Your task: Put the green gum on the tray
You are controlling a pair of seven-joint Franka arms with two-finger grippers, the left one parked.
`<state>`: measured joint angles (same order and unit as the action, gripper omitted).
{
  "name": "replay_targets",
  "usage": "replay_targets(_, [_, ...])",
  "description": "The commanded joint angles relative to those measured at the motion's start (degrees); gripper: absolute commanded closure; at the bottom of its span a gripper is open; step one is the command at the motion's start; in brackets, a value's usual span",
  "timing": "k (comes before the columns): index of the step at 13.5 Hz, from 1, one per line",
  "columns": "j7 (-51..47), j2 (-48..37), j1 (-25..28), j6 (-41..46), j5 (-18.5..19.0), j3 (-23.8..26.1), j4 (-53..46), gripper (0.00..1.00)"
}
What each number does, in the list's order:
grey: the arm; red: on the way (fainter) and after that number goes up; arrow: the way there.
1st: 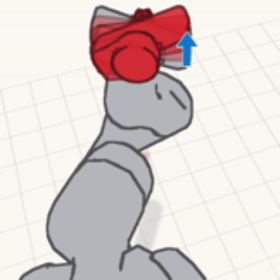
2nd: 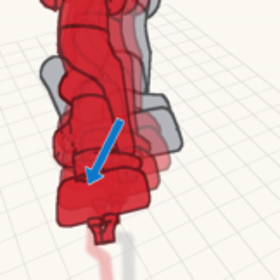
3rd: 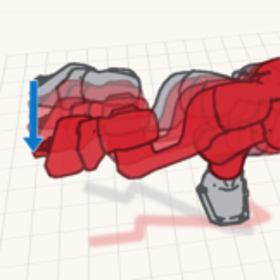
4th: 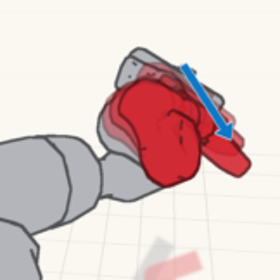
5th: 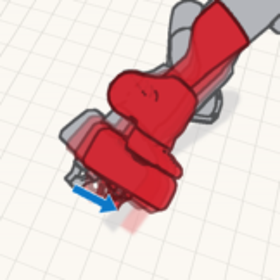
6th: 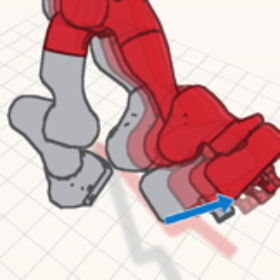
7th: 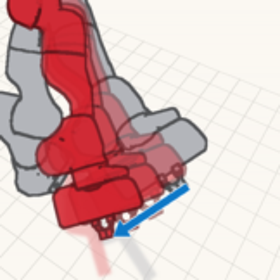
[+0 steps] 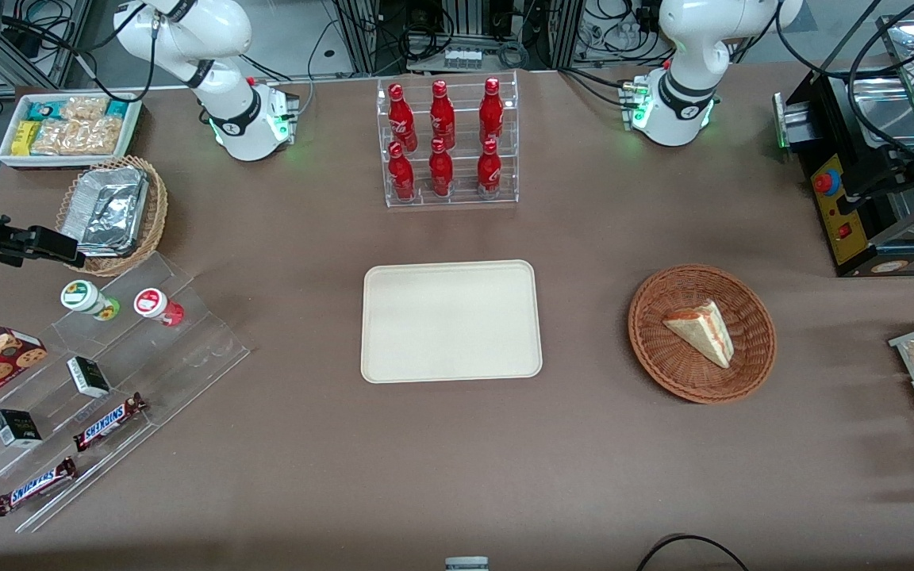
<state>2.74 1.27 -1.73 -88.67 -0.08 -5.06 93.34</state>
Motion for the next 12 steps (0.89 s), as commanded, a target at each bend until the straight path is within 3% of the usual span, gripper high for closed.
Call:
replay_targets(1, [-0.1,0.4,0.15,1.04,-0.18,0.13,-1.76,0.01])
replay_targets(7, [0.77,-2.49,-0.55,-1.4,-0.18,-0.39,5.6,0.0])
replay_targets(12, [21.21,-7.95,-5.29,-17.48,-0.27,-1.1,21.25,0.0])
